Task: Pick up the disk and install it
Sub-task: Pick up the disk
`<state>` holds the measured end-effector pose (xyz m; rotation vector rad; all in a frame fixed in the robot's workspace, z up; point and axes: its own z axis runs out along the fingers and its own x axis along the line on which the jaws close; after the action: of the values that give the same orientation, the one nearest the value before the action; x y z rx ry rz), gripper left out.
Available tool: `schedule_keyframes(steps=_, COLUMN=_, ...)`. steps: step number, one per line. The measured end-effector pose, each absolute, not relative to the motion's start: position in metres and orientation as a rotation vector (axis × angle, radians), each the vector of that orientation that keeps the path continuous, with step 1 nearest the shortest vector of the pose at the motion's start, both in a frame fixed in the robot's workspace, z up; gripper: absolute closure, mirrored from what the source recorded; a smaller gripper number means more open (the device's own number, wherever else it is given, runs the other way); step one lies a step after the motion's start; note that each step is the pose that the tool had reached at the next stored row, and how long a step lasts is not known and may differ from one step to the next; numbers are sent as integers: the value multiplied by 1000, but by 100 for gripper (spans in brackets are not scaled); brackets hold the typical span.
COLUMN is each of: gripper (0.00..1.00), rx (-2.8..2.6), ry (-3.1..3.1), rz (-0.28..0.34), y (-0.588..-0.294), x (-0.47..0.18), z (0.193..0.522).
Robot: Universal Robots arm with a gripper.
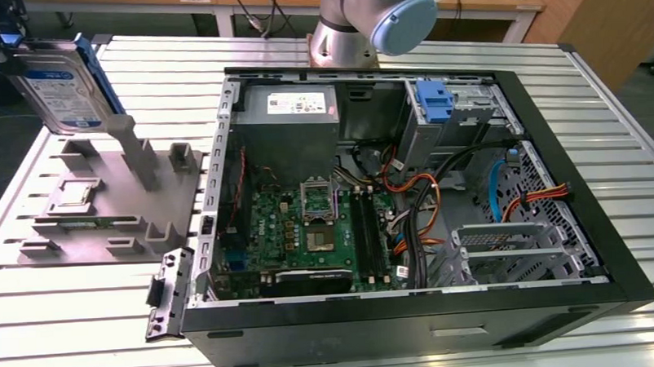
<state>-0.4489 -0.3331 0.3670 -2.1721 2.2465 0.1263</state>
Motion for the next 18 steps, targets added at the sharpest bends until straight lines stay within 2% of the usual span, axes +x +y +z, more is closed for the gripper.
schedule_keyframes(steps=18, gripper=64, rx=-2172, ry=2247, rz=125, y=-333, x=-449, z=372)
